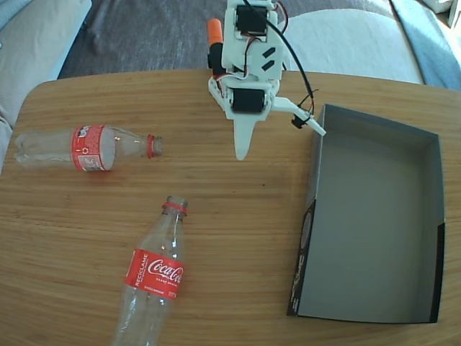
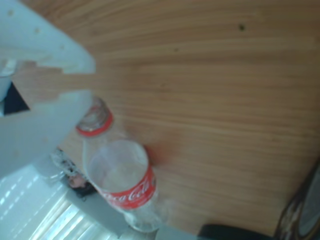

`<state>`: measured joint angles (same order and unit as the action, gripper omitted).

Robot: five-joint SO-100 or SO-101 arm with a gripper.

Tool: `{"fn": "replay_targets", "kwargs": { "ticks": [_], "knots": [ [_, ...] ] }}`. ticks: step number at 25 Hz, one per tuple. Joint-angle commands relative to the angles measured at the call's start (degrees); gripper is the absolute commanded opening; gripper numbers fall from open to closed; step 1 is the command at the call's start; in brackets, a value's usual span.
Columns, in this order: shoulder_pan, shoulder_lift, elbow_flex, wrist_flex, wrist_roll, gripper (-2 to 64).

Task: Grasp the bottles and put them in the box.

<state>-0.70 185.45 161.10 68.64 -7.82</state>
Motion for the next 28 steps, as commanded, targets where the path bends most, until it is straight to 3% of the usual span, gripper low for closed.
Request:
{"fn": "replay_targets", "kwargs": {
  "ticks": [1, 20, 28],
  "knots": [
    [0.26, 0.35, -0.53, 0.09, -0.18, -0.3],
    [0.35, -0.44, -1.23, 0.09, -0.09, -0.3],
    [1.49, -3.69, -9.84, -0.70, -0.09, -0.1]
  ]
}}
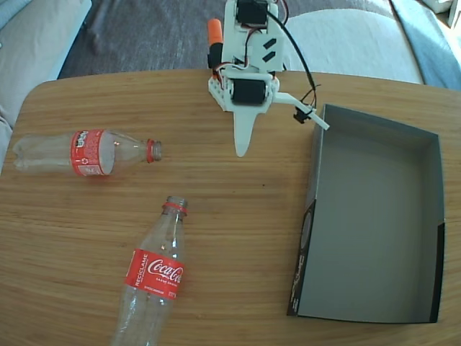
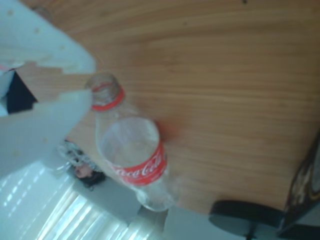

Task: Grasp the bottles and put them in the box.

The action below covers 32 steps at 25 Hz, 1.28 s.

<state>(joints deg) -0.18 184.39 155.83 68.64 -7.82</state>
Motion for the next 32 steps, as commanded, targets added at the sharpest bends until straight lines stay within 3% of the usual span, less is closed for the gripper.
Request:
{"fn": "replay_targets", "kwargs": {
  "ticks": [1, 6, 11, 15, 19, 24, 27, 32],
  "knots": [
    [2.20, -5.10, -5.89, -0.70, -0.09, -0.1],
    [6.50, -20.13, -16.08, -0.70, 0.09, 0.0],
    [6.24, -34.80, -33.05, -0.35, -0.35, 0.1],
    [6.24, -46.23, -46.76, 0.88, -10.55, 1.3],
    [6.15, -54.84, -57.57, 6.68, -24.08, 7.5],
    [6.15, -61.26, -64.69, 17.75, -39.81, 14.2],
    [6.24, -64.25, -69.79, 25.05, -47.55, 23.7],
    [6.77, -68.20, -74.88, 27.86, -53.61, 38.4]
  ]
}}
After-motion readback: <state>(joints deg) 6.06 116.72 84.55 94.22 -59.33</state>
